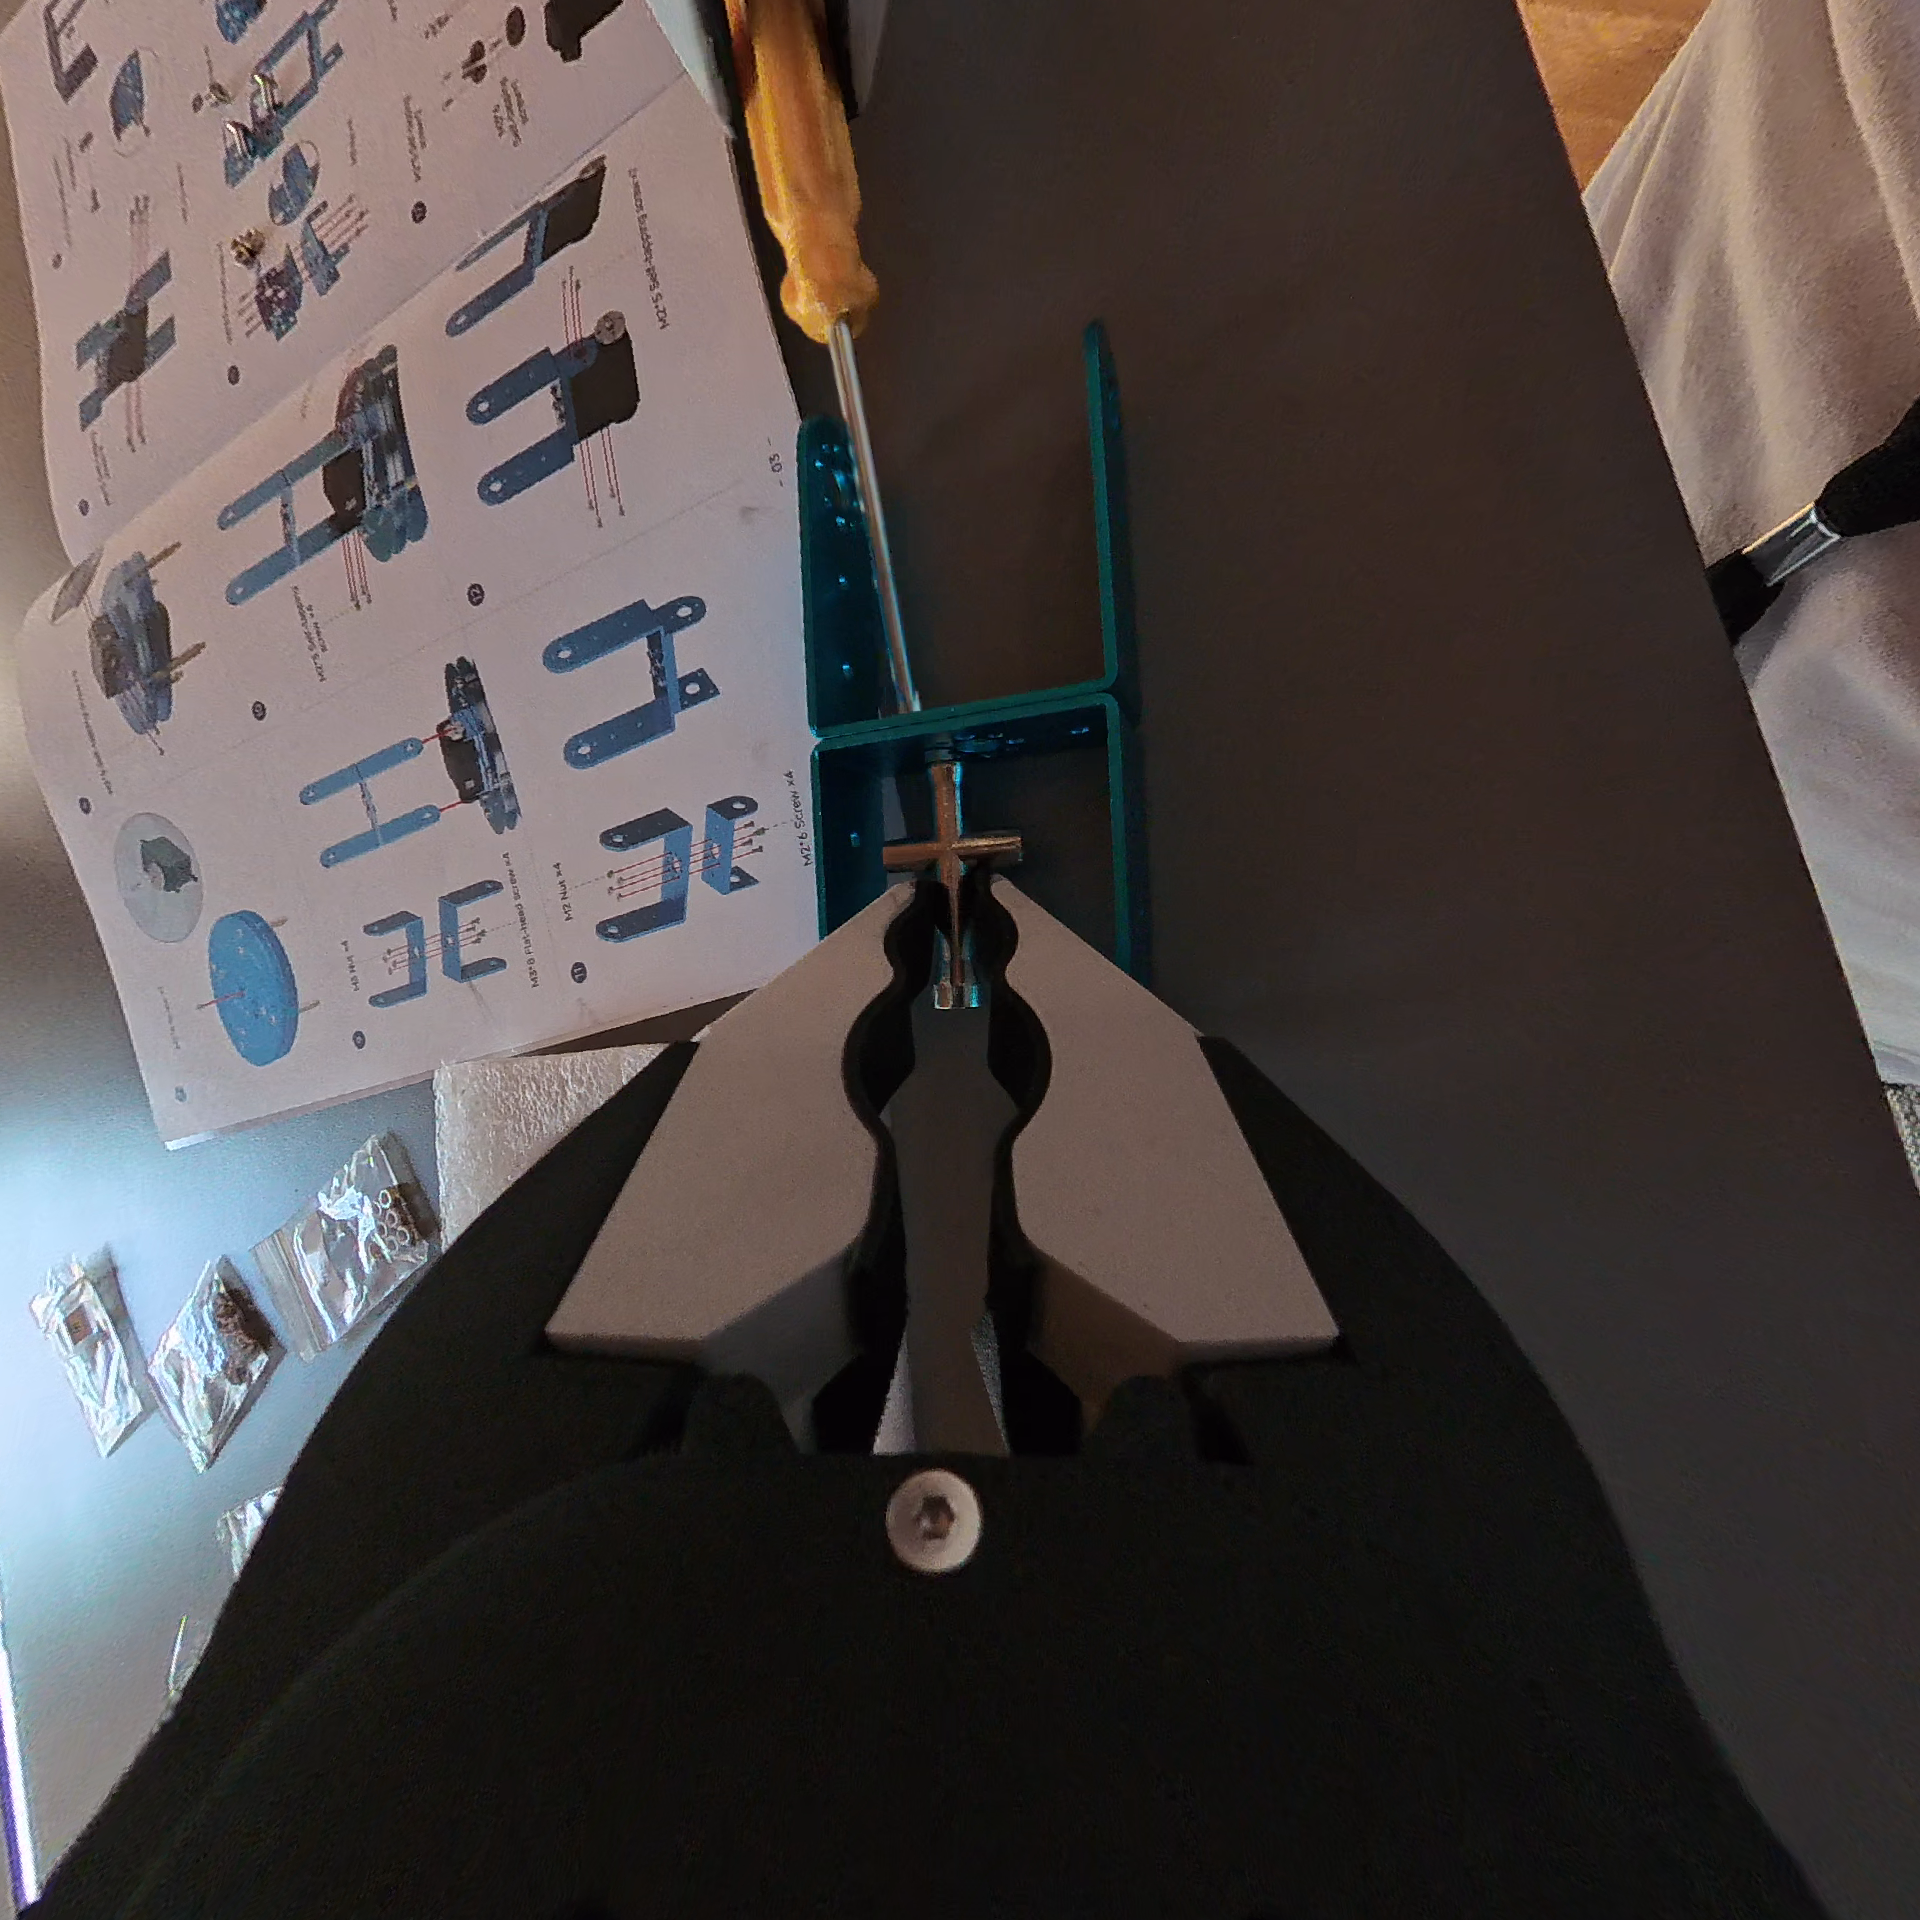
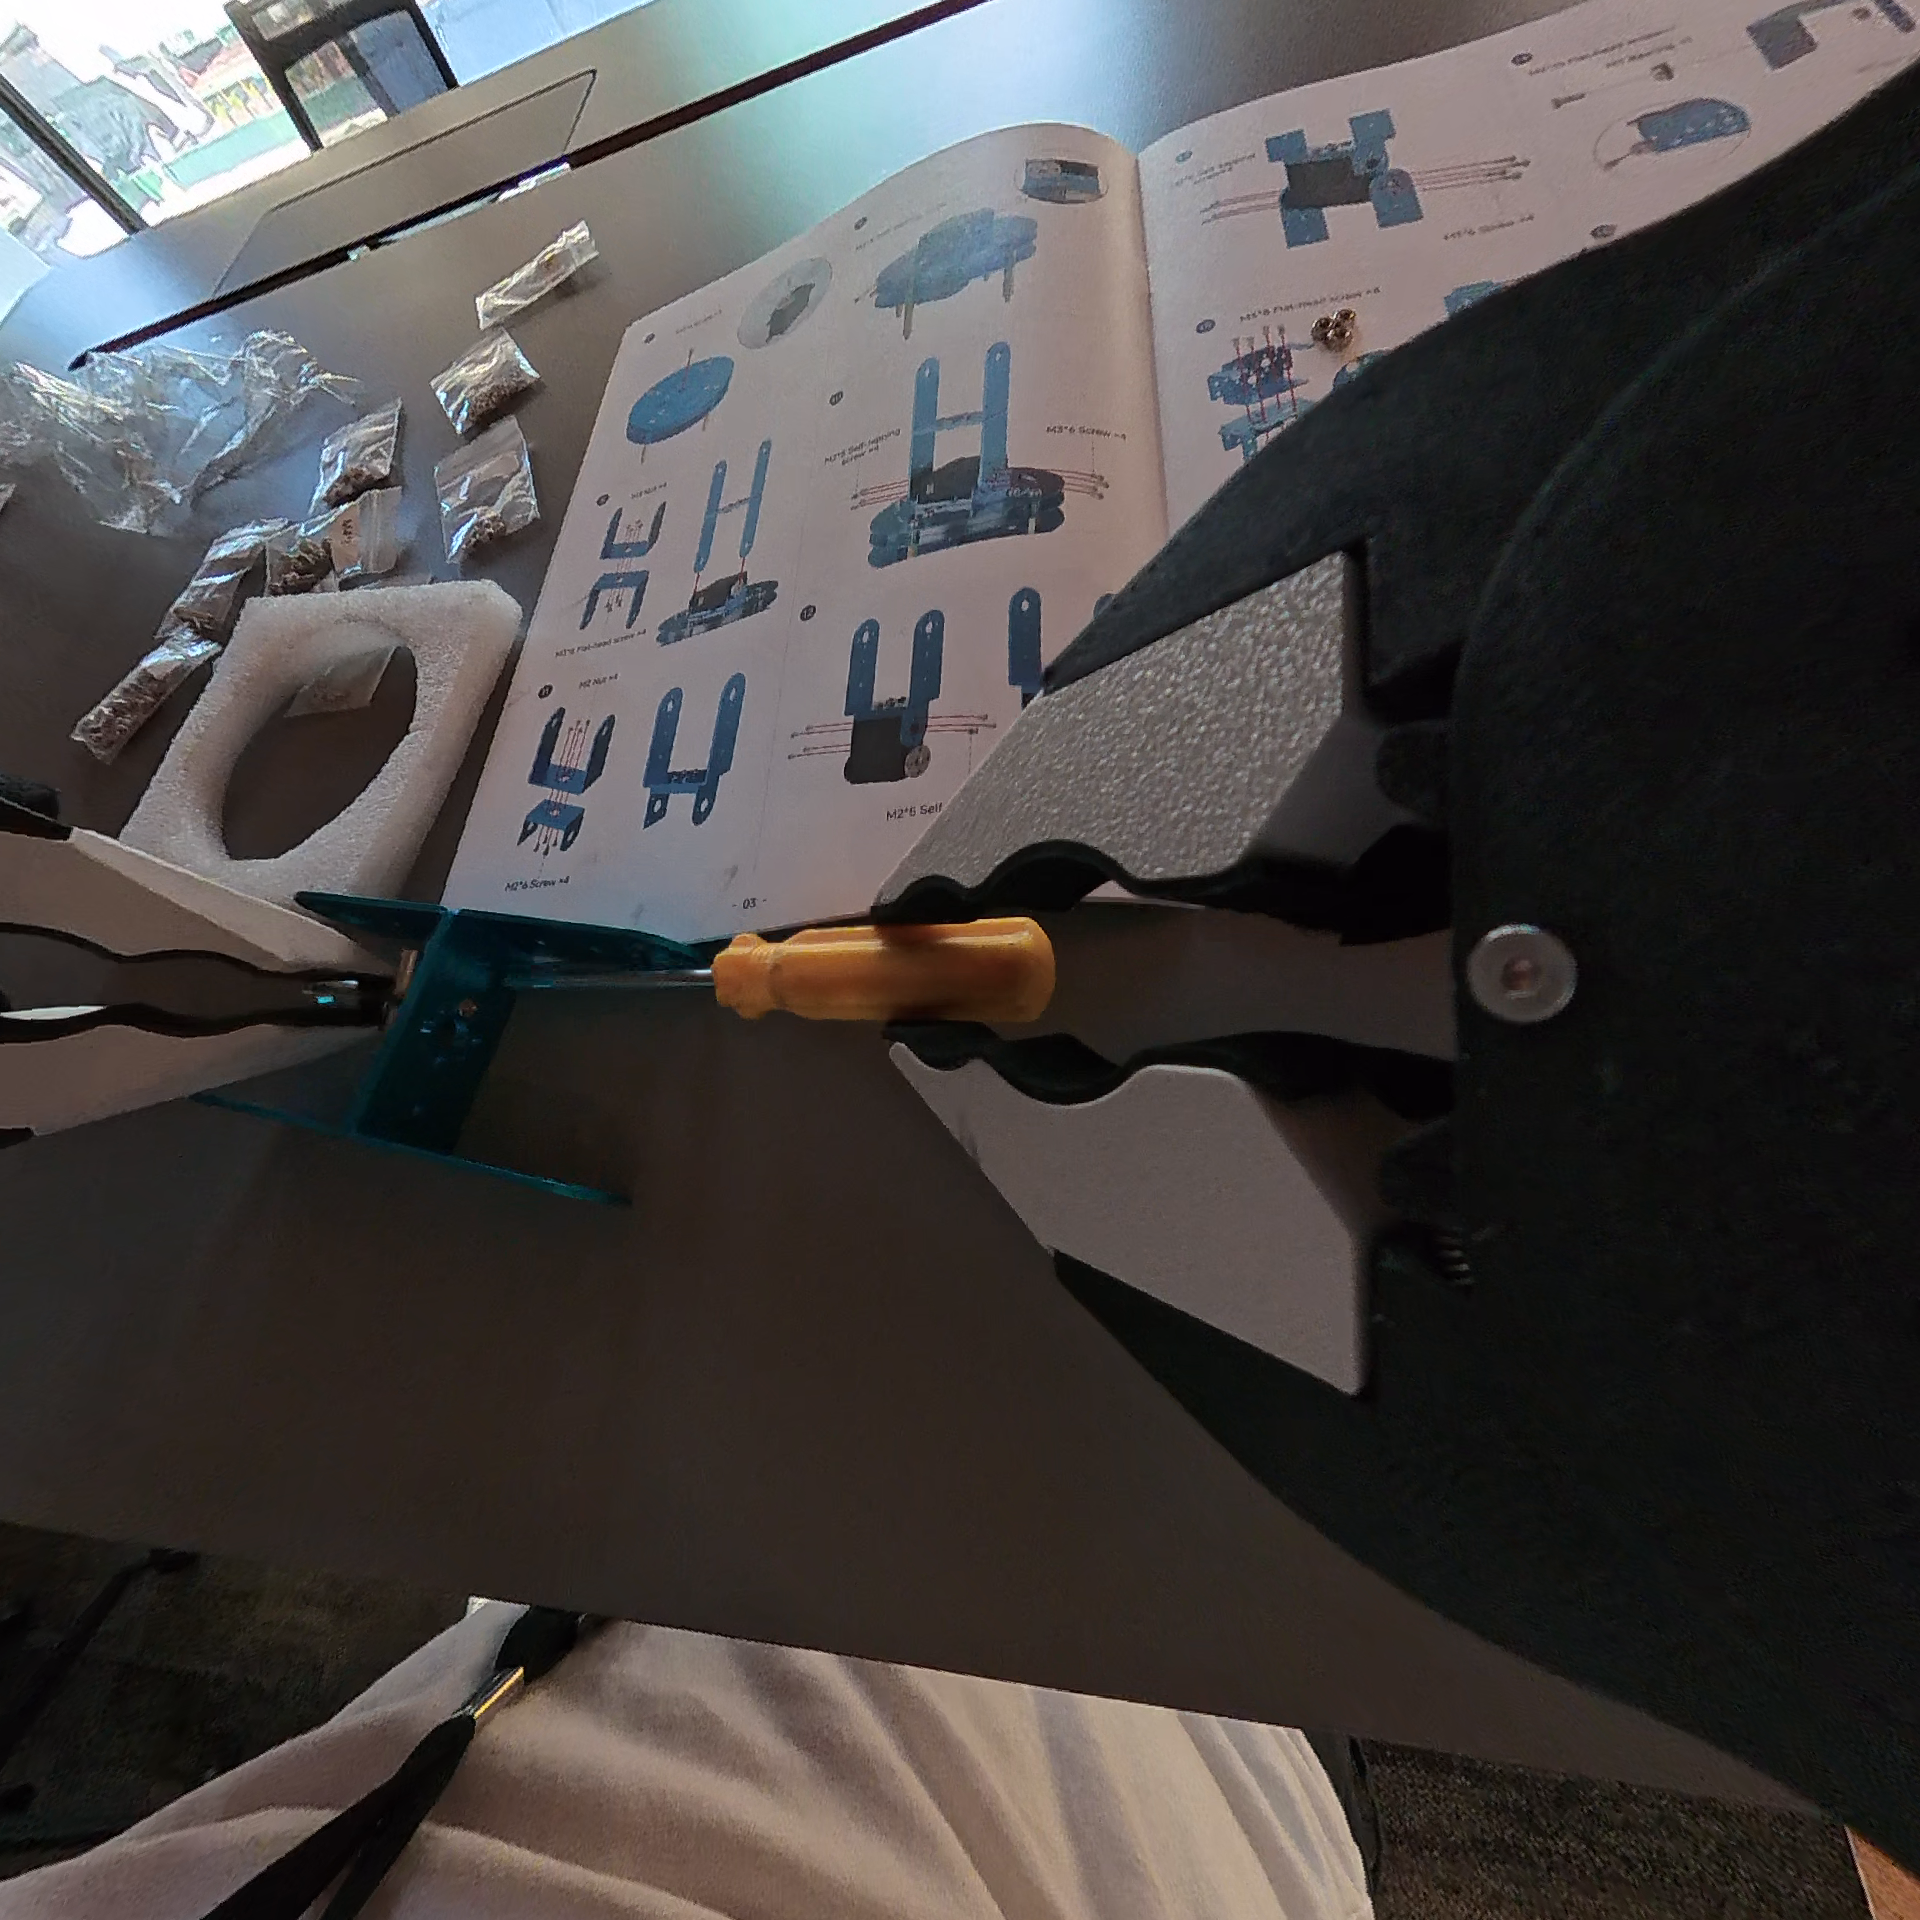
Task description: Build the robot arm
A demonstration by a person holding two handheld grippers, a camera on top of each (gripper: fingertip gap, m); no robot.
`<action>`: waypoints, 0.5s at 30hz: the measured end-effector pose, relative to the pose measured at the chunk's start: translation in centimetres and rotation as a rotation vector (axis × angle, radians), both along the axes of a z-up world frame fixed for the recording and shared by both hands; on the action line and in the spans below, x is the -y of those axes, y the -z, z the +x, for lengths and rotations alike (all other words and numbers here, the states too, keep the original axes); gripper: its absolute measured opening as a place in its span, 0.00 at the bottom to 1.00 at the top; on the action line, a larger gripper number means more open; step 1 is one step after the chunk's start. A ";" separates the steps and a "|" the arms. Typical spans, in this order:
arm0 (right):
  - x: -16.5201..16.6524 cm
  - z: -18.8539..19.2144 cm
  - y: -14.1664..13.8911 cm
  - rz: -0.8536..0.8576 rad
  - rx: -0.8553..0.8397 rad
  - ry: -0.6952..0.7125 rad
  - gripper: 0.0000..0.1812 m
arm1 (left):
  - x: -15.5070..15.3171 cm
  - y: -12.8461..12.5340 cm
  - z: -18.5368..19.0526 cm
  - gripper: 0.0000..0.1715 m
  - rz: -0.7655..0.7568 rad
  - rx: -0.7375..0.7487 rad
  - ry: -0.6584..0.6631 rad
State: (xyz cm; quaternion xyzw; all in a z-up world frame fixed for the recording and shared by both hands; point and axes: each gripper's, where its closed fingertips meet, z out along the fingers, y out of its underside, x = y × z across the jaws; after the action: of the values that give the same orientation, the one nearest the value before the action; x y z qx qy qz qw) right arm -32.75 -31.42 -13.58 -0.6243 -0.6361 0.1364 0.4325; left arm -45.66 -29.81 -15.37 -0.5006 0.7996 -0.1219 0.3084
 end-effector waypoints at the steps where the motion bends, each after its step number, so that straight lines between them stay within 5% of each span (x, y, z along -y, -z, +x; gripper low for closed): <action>1: 0.0 0.0 0.1 -0.001 0.004 -0.002 0.10 | 0.0 0.0 0.1 0.03 -0.001 0.008 -0.001; 15: -0.5 -0.1 0.6 -0.009 -0.019 0.001 0.10 | -0.1 0.0 0.5 0.03 -0.010 0.066 0.024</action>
State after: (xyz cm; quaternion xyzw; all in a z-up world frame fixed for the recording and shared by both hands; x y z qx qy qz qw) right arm -32.83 -30.91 -14.20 -0.6250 -0.6311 0.1452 0.4359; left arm -45.17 -29.66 -15.38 -0.4884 0.7942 -0.1462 0.3307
